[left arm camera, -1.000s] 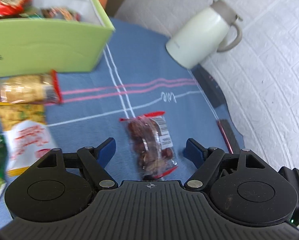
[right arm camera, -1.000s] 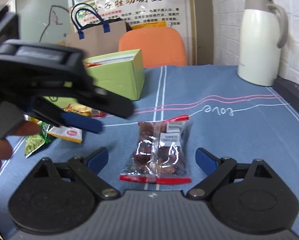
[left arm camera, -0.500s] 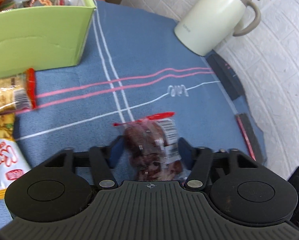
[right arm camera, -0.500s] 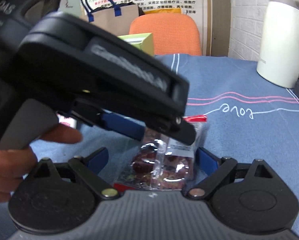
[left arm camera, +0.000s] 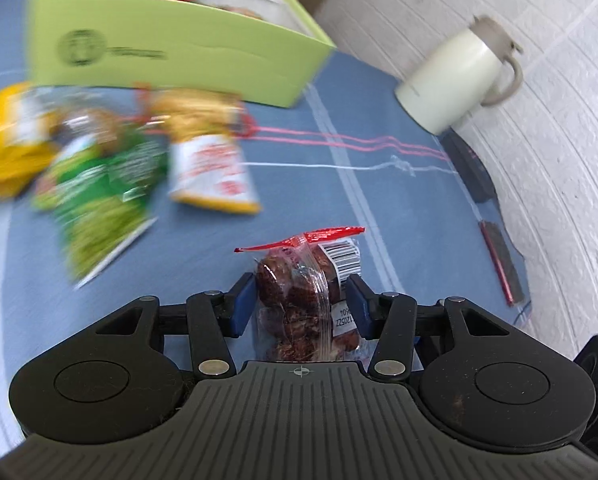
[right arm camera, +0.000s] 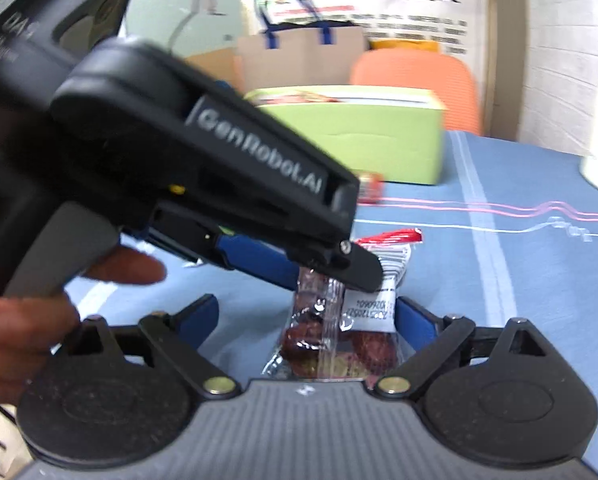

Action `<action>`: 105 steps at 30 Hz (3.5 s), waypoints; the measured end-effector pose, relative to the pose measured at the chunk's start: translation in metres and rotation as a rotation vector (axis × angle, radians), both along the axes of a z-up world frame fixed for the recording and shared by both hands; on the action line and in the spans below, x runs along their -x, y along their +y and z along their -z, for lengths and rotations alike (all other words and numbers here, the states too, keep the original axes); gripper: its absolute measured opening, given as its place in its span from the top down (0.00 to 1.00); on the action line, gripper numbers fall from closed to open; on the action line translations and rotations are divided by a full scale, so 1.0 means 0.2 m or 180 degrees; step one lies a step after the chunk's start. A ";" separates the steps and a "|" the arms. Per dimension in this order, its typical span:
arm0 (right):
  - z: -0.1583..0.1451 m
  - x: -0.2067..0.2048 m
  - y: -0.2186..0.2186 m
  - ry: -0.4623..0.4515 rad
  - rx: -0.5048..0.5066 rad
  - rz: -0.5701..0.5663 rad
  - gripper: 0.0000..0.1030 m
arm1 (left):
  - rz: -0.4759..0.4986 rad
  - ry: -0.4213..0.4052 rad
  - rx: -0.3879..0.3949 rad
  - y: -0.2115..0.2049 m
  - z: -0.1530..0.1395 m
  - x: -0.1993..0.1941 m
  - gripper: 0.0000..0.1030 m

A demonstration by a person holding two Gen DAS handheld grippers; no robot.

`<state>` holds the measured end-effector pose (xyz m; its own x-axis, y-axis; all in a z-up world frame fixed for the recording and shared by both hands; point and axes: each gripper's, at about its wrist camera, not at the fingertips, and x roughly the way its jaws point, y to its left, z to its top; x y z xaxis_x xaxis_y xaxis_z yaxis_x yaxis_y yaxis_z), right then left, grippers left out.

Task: Organize snacks

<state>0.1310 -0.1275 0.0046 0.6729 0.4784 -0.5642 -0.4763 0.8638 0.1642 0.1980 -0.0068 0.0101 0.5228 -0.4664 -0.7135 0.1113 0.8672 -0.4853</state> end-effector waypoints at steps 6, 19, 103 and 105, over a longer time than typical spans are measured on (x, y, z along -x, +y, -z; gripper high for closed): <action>0.01 0.00 0.12 -0.0004 0.0075 -0.0074 0.09 | -0.0197 0.0090 0.0087 0.18 0.07 0.06 0.68; 0.04 -0.01 0.05 0.0069 0.0146 0.0067 0.09 | -0.0297 0.0027 0.0319 0.24 0.07 0.14 0.40; 0.00 -0.23 0.24 0.0064 -0.0011 -0.0425 0.09 | -0.0870 -0.0363 0.0107 0.66 0.05 0.09 0.35; 0.01 -0.26 0.31 0.0028 0.0075 -0.0477 0.09 | -0.0799 -0.0287 0.0202 0.68 0.05 0.06 0.35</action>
<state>0.1822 -0.0656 0.0017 0.5900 0.5595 -0.5821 -0.5988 0.7869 0.1494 0.1856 0.1295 -0.0006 0.6879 -0.3565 -0.6322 -0.0581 0.8412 -0.5376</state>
